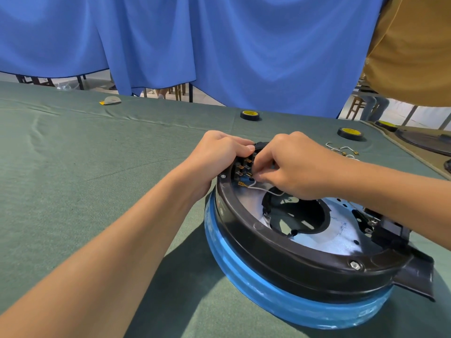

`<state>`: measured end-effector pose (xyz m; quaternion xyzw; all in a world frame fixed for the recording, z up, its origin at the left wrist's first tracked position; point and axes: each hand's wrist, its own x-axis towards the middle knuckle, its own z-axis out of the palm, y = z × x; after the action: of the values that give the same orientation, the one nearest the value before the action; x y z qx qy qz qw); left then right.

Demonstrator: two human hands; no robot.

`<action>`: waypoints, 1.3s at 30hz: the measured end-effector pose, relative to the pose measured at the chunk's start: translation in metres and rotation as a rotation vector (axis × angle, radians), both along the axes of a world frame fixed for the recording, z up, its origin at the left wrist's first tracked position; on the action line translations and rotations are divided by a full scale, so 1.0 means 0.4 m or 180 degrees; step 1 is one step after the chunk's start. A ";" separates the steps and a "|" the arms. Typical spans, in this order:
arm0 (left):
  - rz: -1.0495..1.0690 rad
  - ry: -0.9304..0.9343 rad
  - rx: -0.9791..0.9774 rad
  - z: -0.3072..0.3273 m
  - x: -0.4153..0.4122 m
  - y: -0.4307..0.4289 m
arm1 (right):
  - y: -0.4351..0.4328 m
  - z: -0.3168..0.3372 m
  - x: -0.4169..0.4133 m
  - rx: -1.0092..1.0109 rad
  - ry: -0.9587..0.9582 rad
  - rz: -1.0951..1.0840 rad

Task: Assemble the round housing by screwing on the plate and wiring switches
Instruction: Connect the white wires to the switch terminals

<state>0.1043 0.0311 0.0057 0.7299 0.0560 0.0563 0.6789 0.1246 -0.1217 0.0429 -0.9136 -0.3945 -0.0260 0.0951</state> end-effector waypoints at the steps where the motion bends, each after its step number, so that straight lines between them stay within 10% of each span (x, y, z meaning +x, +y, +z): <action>1: 0.0003 0.0001 -0.0015 0.000 0.000 -0.001 | -0.004 -0.001 0.003 -0.0133 -0.0125 0.0131; 11: 0.0029 0.0001 -0.0097 -0.002 0.000 -0.001 | -0.030 -0.021 0.002 -0.0810 -0.1386 0.0690; 39: 0.0027 -0.0002 -0.0210 0.003 -0.007 -0.007 | -0.033 -0.032 0.009 -0.0729 -0.1967 0.1348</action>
<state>0.1013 0.0282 0.0070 0.7068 0.0607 0.0575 0.7025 0.1281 -0.1348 0.0302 -0.7658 -0.5846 -0.2355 -0.1275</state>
